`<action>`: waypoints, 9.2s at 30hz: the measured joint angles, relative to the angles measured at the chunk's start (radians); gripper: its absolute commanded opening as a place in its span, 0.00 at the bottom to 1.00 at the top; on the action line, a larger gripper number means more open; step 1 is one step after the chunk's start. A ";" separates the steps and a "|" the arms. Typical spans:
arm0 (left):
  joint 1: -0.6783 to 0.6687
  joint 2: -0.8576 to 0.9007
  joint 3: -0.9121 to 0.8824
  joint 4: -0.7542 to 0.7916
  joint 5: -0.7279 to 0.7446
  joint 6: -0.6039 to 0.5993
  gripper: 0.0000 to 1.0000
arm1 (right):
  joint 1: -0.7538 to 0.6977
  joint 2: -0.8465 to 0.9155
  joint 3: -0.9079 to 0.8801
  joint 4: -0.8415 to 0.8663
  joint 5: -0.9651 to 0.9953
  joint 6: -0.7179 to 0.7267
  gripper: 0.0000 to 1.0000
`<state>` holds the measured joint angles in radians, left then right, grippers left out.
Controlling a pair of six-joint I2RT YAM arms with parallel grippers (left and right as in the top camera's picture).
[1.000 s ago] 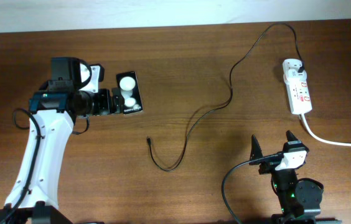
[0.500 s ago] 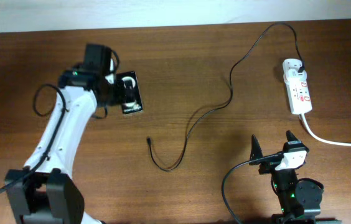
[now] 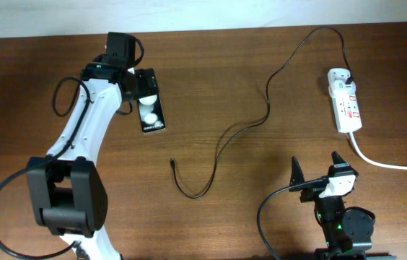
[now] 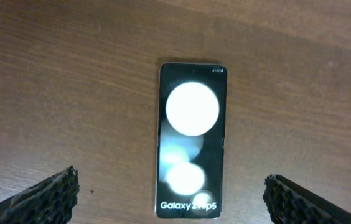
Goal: Plug charger to phone and switch on socket
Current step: 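Lift the phone with the left gripper and turn it upright, then hold the phone upright with the left gripper, bottom edge facing right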
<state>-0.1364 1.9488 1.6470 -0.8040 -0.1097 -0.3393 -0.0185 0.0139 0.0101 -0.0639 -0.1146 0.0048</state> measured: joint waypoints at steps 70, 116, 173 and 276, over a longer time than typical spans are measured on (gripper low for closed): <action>-0.085 0.290 0.041 -0.319 0.133 -0.019 0.63 | 0.000 0.000 0.000 0.000 0.000 0.000 0.99; -0.116 0.232 0.005 -0.198 0.098 0.037 0.99 | 0.000 0.000 0.000 0.000 0.000 0.000 0.99; -0.116 0.175 -0.144 -0.101 0.099 -0.177 0.99 | 0.000 0.000 0.000 0.000 0.000 0.000 0.99; -0.186 0.168 -0.156 -0.089 0.067 -0.057 0.99 | 0.000 0.000 0.000 0.000 0.000 0.000 0.99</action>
<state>-0.3225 2.1166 1.4910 -0.8925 -0.0425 -0.3962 -0.0185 0.0139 0.0101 -0.0639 -0.1146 0.0048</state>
